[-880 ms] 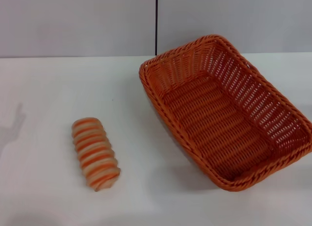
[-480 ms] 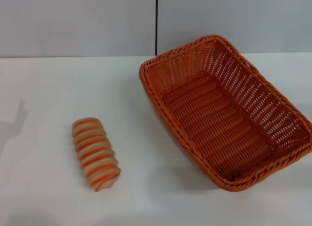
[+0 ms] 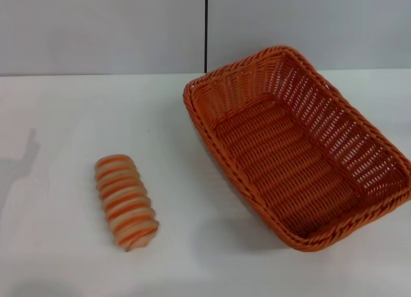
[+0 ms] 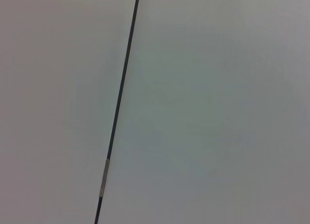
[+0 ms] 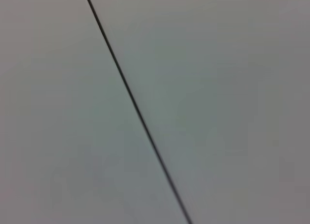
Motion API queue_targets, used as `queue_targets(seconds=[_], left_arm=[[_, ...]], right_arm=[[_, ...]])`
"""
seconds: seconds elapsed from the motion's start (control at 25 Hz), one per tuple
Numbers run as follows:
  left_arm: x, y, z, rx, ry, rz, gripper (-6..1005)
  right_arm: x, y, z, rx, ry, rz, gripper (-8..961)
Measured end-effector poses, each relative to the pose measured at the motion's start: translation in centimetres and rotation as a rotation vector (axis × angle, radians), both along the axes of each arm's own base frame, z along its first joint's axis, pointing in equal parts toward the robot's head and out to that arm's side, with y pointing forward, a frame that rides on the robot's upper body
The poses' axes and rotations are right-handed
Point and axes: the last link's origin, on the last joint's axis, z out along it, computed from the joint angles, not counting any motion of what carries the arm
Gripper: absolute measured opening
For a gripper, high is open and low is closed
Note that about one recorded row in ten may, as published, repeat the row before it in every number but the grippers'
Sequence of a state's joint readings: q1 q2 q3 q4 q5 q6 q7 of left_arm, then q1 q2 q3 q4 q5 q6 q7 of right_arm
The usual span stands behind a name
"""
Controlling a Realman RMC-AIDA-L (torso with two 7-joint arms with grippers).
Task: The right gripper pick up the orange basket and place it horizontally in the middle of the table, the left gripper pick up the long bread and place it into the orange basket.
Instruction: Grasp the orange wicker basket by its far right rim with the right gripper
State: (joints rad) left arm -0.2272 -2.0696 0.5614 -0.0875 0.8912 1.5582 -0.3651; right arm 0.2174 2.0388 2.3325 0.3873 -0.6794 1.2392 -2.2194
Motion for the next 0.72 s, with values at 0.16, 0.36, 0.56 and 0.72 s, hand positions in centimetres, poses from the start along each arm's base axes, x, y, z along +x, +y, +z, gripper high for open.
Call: queue_targets(seconds=[0.16,0.36,0.56,0.72], left_arm=[[0.2,0.2,-0.1,-0.002,-0.004,-0.006,811],[0.4,0.3,-0.3,-0.006,-0.011,-0.011,811],[0.3,0.2,-0.4,-0.007,-0.017,-0.005,811],[0.3,0.1,-0.5,-0.009,-0.018,-0.001,811]], right_arm=[[-0.9,2.3,1.7,-0.172,0.039,-0.009,624],[-3.1,4.4,3.6,-0.367,0.029,-0.032,616],[-5.5,5.8,4.9,-0.597,0.065,-0.099,608],[-7.2,6.0,4.3,-0.757,0.117,-0.098,602]])
